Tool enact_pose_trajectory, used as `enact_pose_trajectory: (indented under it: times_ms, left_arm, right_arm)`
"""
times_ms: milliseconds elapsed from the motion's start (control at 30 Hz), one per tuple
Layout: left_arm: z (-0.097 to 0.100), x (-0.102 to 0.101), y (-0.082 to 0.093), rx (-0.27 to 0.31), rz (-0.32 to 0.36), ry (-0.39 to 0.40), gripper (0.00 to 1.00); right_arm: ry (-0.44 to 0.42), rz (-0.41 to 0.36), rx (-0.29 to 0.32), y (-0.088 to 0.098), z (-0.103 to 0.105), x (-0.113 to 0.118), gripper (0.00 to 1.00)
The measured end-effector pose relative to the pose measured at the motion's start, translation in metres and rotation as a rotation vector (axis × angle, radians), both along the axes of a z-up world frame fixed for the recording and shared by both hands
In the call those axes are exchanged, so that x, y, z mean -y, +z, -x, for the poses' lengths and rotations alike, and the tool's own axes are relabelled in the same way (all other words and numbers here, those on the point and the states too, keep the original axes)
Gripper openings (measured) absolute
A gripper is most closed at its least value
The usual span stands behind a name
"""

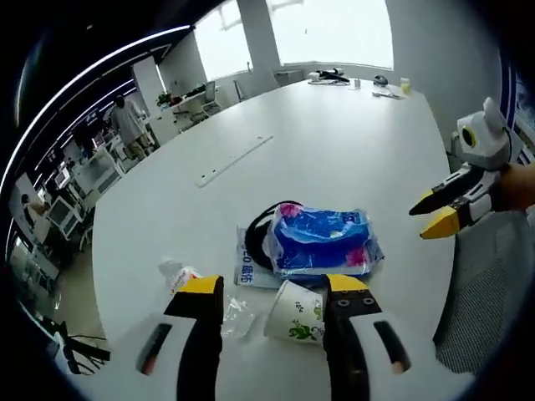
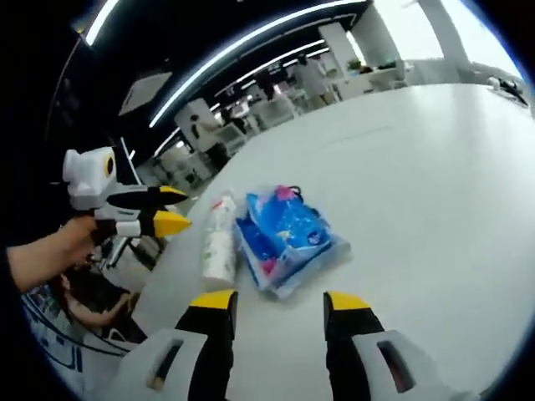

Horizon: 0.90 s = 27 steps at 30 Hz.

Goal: Arrange the tabletop items into an orderly group along one side of the table until the central work area is clear of visible clutter.

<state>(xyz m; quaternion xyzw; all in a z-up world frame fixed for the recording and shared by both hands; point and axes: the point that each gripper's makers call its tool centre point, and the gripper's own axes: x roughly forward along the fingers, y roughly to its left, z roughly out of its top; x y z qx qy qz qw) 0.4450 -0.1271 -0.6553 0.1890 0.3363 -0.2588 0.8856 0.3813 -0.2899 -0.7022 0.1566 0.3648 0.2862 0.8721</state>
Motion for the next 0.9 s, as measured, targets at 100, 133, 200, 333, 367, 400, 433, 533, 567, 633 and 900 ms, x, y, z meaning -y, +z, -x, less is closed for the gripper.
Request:
enact_pose_trajectory:
  times_ms: [100,133,200,333,367,400,433,533,567,633,900]
  left_arm:
    - [-0.010,0.006,-0.006,-0.017,0.002,-0.014,0.45]
    - [-0.014,0.007,-0.011,-0.028,-0.004,-0.021,0.45]
    - [-0.021,0.010,-0.017,-0.046,-0.013,-0.030,0.44]
    - [-0.029,0.015,-0.029,-0.080,-0.020,-0.049,0.41]
    - [-0.030,0.016,-0.031,-0.084,-0.021,-0.052,0.40]
    - [-0.031,0.017,-0.035,-0.100,-0.026,-0.055,0.39]
    - [-0.033,0.018,-0.038,-0.108,-0.029,-0.058,0.38]
    - [-0.039,0.022,-0.044,-0.119,-0.026,-0.072,0.31]
    - [-0.040,0.022,-0.046,-0.127,-0.034,-0.074,0.28]
    - [-0.043,0.023,-0.053,-0.139,-0.049,-0.086,0.25]
    - [-0.042,0.023,-0.064,-0.164,-0.047,-0.084,0.13]
  right_arm:
    - [-0.019,-0.021,-0.030,-0.005,-0.005,-0.003,0.40]
    - [-0.023,-0.027,-0.037,-0.007,-0.007,-0.005,0.40]
    - [-0.024,-0.032,-0.050,-0.010,-0.010,-0.008,0.40]
    - [-0.020,-0.040,-0.057,-0.012,-0.017,-0.016,0.40]
    - [-0.020,-0.043,-0.059,-0.013,-0.019,-0.018,0.39]
    - [-0.021,-0.044,-0.063,-0.015,-0.020,-0.020,0.39]
    - [-0.023,-0.047,-0.075,-0.017,-0.021,-0.022,0.39]
    - [-0.025,-0.050,-0.096,-0.024,-0.025,-0.027,0.36]
    - [-0.024,-0.043,-0.097,-0.026,-0.026,-0.028,0.35]
    - [-0.028,-0.010,-0.103,-0.032,-0.028,-0.028,0.34]
    - [-0.040,0.013,-0.105,-0.038,-0.032,-0.028,0.32]
